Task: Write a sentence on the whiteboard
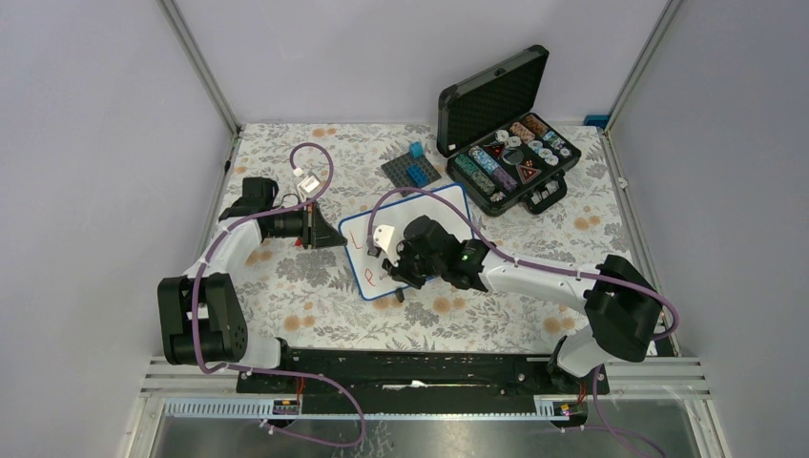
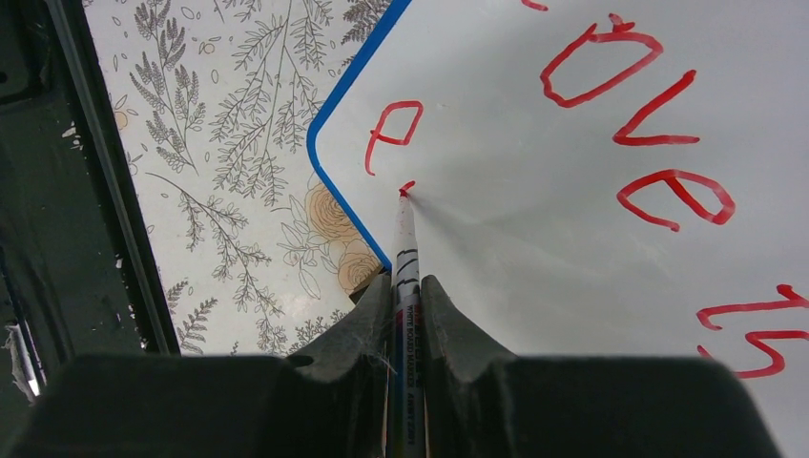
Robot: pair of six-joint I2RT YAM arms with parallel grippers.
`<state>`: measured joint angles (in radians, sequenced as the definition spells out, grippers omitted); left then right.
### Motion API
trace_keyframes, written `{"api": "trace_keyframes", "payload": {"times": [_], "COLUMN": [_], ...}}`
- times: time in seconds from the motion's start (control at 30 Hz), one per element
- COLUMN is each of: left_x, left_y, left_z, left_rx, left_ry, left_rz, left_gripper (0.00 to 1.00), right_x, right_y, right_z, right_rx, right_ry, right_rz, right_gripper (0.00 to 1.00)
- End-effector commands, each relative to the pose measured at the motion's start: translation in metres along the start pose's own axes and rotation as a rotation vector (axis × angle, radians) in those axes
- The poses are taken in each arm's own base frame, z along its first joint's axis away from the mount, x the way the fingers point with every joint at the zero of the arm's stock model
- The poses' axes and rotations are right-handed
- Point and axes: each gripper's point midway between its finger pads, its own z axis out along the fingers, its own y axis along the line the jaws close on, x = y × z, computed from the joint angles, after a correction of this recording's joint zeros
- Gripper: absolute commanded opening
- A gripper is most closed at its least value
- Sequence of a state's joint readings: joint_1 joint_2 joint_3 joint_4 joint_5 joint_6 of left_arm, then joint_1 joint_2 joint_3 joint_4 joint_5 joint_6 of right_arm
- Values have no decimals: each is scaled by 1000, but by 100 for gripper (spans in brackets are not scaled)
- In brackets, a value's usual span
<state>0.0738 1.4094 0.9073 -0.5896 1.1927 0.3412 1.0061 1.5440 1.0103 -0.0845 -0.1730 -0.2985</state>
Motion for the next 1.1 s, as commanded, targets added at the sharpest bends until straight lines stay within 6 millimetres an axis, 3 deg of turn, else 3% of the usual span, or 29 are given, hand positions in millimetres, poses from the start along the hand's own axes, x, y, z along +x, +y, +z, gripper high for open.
{"api": "trace_keyframes", "payload": {"times": [0.0, 0.37, 0.87, 1.07], "left_x": [-8, -8, -9, -8], "left_y": [-2, -2, -2, -2], "left_z": [-1, -1, -1, -1], "left_rx": [-4, -4, -4, -4], "left_ry": [-9, -8, -9, -9], "left_rz": [55, 56, 59, 59], "left_gripper": [0, 0, 0, 0], "right_x": [-21, -27, -28, -34], "right_y": [-22, -35, -12, -14], "right_z": [-7, -17, -13, -14], "right_rx": [64, 90, -18, -7], "right_ry": [-52, -78, -86, -99], "right_rz": [25, 38, 22, 23], "right_gripper": [0, 0, 0, 0]}}
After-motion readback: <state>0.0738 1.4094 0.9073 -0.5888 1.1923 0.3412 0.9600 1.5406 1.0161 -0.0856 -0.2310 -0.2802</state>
